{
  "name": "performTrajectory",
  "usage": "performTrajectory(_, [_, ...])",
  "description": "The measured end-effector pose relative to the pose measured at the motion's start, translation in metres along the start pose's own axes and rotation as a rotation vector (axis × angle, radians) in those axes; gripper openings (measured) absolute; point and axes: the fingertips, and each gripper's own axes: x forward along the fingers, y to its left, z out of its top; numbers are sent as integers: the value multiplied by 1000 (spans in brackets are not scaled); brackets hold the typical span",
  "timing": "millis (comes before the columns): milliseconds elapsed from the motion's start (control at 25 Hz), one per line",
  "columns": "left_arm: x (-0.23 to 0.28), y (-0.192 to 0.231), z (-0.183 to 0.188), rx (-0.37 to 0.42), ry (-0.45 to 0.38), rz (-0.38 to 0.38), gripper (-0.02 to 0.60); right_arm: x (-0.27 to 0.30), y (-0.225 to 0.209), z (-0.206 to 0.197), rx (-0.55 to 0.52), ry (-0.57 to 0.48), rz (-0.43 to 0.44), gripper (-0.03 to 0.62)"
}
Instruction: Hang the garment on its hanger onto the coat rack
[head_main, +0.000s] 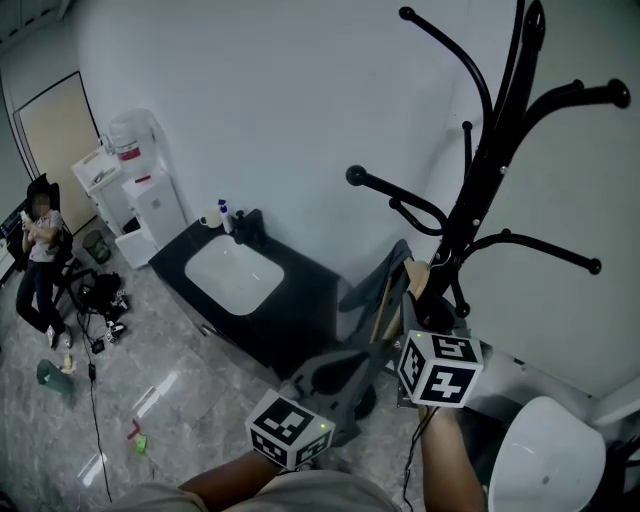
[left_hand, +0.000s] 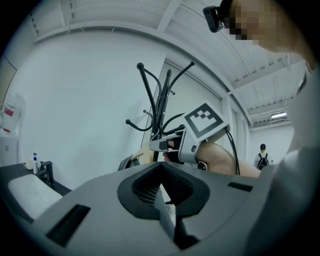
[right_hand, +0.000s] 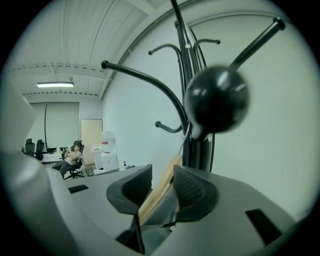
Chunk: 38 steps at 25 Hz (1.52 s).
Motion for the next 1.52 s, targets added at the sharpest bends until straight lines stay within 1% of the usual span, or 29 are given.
performTrajectory(80, [2, -5, 0, 1, 1, -8, 5, -11, 1, 5, -39, -35, -19, 120])
performTrajectory(160, [3, -11, 1, 4, 0, -14, 5, -21, 5, 9, -57, -55, -4, 118])
performTrajectory(240, [5, -17, 0, 7, 2, -20, 5, -30, 8, 6, -47, -62, 31, 115])
performTrajectory(400, [10, -29, -2, 14, 10, -21, 5, -47, 9, -4, -11, -69, 111, 73])
performTrajectory(680, [14, -51, -2, 36, 28, -7, 5, -82, 19, -27, 48, -68, 257, 43])
performTrajectory(920, [16, -65, -6, 50, 42, 19, 5, -103, 19, -47, 77, -56, 336, 26])
performTrajectory(1280, [19, -80, -15, 67, 60, 67, 5, -122, 12, -63, 86, -43, 391, 17])
performTrajectory(1520, [21, -90, -21, 70, 63, 85, 5, -130, 6, -71, 103, -40, 423, 17])
